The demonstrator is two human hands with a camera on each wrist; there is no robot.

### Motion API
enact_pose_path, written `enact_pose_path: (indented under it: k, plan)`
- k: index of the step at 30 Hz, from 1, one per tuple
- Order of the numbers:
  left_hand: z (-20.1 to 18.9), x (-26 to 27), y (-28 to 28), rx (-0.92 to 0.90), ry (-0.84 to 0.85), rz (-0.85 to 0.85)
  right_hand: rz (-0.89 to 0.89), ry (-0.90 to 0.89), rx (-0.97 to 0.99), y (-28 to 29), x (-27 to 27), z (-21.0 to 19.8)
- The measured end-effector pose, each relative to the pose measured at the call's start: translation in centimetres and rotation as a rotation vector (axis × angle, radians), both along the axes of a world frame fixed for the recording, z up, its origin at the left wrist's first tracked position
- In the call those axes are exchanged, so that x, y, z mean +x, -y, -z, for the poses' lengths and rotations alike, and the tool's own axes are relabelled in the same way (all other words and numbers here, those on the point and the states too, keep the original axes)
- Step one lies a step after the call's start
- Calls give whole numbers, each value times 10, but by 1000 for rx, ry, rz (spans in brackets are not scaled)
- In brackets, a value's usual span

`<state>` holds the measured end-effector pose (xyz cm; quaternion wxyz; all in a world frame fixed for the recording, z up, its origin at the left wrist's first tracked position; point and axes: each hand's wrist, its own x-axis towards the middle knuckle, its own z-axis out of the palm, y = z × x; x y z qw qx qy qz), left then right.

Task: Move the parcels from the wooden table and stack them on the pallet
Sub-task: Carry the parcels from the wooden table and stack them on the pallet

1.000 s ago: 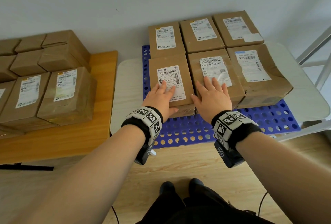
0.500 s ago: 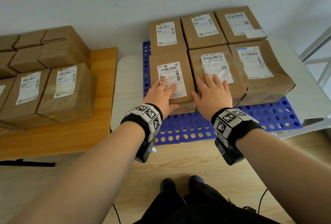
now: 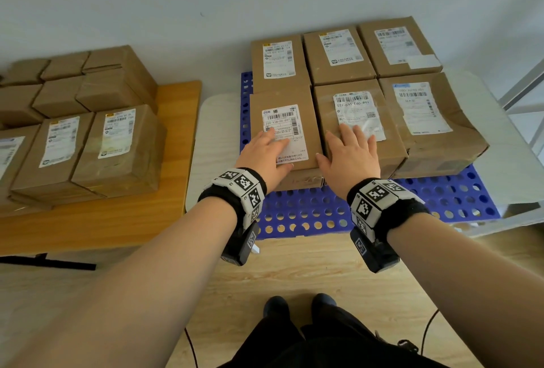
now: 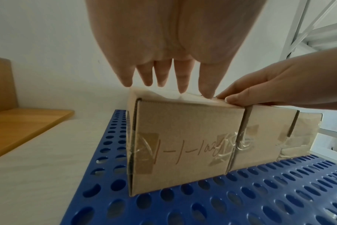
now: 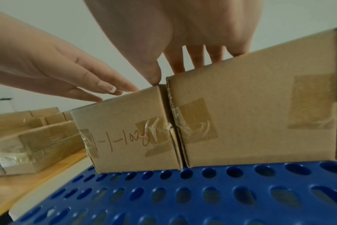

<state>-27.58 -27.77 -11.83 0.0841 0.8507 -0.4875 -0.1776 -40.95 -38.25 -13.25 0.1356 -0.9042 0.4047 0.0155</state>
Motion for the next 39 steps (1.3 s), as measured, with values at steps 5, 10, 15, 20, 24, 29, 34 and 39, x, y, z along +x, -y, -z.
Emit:
enact_pose_path:
  k: [5, 10, 15, 20, 24, 29, 34, 39]
  plan:
    - [-12, -1, -11, -147, -47, -140, 48, 68, 54, -6, 5, -9]
    - [-30, 12, -40, -262, -48, -306, -57, 245, 126, -28, 35, -29]
    - [-45, 34, -93, -365, -19, -469, -175, 362, 232, -67, 81, -44]
    - [-59, 65, -158, -447, 3, -601, -288, 400, 283, -125, 123, -63]
    - [-68, 103, -223, -511, 6, -689, -357, 415, 292, -182, 173, -79]
    - [-80, 163, -322, -541, 39, -740, -405, 457, 326, -277, 244, -92]
    - [-92, 218, -410, -560, 80, -774, -432, 496, 380, -360, 302, -94]
    - [-94, 269, -455, -591, 69, -800, -462, 497, 387, -407, 353, -100]
